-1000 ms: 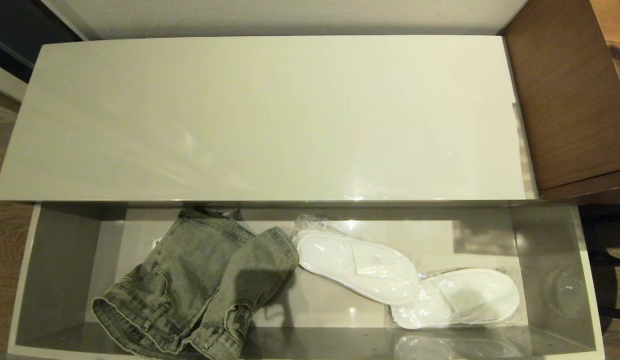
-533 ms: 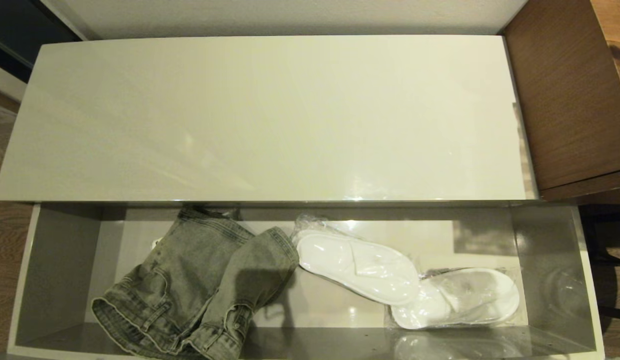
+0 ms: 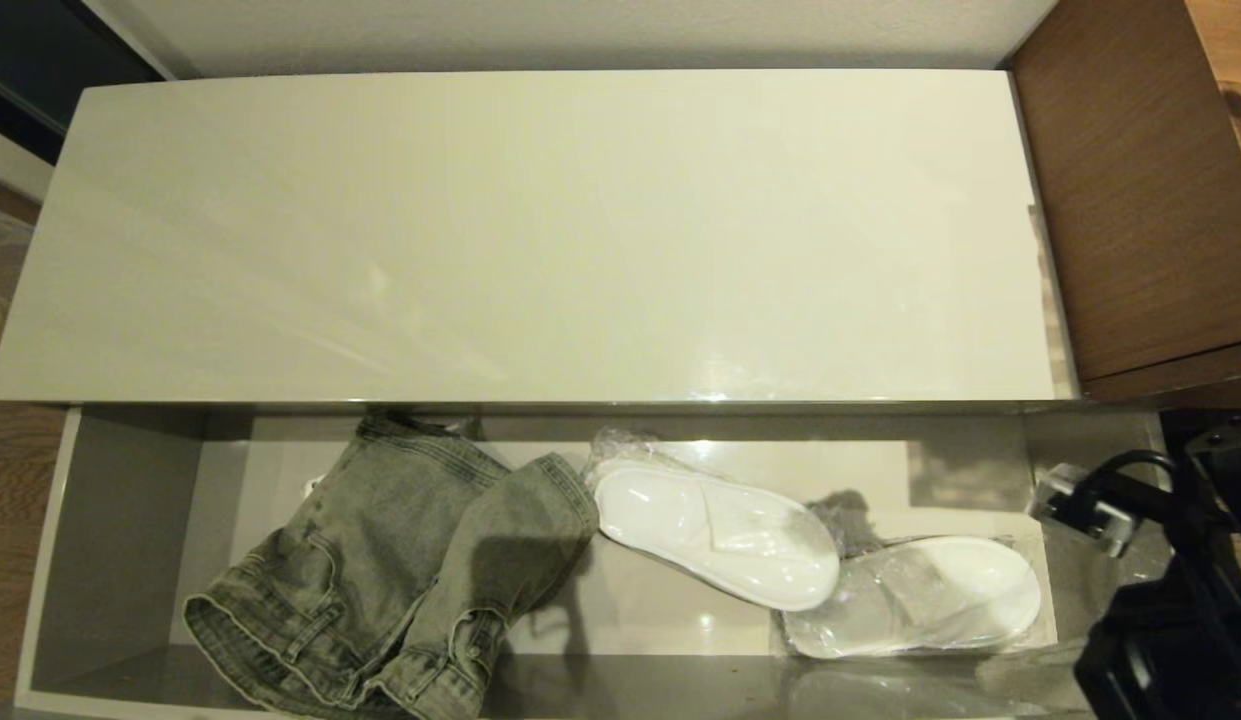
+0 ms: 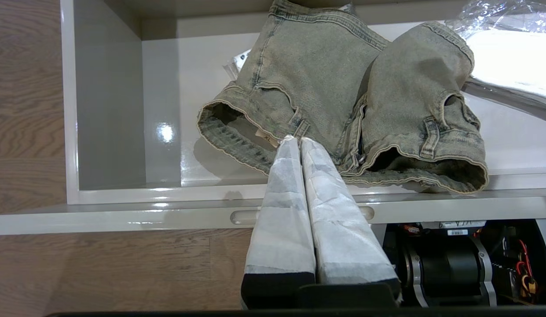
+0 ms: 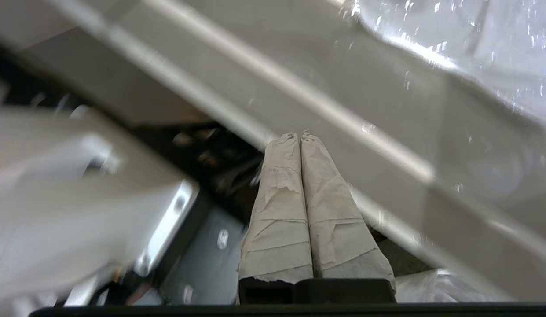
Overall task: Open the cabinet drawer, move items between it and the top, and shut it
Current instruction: Take out the disposable slippers from the drawer
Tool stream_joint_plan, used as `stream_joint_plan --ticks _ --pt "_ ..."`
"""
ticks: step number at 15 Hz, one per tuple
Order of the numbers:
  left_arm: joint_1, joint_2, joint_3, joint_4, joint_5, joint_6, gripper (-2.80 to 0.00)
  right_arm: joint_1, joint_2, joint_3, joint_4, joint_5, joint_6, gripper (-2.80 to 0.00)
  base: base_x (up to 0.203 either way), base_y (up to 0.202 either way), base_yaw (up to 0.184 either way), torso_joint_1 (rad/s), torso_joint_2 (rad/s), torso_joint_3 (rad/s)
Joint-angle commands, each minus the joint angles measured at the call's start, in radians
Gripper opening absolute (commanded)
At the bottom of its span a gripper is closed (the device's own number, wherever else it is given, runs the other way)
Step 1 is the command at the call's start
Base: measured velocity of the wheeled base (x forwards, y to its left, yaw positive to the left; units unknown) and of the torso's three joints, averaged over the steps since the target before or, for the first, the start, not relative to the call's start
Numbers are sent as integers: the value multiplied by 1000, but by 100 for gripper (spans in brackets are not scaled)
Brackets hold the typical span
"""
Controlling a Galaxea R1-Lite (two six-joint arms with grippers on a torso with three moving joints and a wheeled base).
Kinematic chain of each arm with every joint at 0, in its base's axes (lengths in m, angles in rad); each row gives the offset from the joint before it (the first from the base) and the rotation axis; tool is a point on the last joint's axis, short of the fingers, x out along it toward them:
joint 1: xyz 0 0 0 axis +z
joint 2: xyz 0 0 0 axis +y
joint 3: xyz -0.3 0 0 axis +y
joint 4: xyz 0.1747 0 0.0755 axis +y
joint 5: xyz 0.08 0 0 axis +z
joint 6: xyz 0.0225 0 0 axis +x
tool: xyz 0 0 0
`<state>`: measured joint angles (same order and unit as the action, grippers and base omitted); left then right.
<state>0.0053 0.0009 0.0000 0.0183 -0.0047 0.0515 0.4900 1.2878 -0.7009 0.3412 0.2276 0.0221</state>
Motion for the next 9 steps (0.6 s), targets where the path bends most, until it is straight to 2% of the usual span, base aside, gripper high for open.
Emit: stream_joint_plan --ticks 1,5,7,9 --pt "1 1 0 0 0 1 -280 111 149 34 -174 -94 75 -280 0 0 0 0 0 0" --pt "1 1 0 0 0 1 -280 171 221 97 -341 -191 104 -280 0 0 0 0 0 0" --pt "1 1 0 0 0 1 -280 198 277 136 -487 -248 110 -280 0 0 0 0 0 0" --pt "1 1 0 0 0 1 -280 251 329 150 -513 -319 114 -280 0 0 0 0 0 0"
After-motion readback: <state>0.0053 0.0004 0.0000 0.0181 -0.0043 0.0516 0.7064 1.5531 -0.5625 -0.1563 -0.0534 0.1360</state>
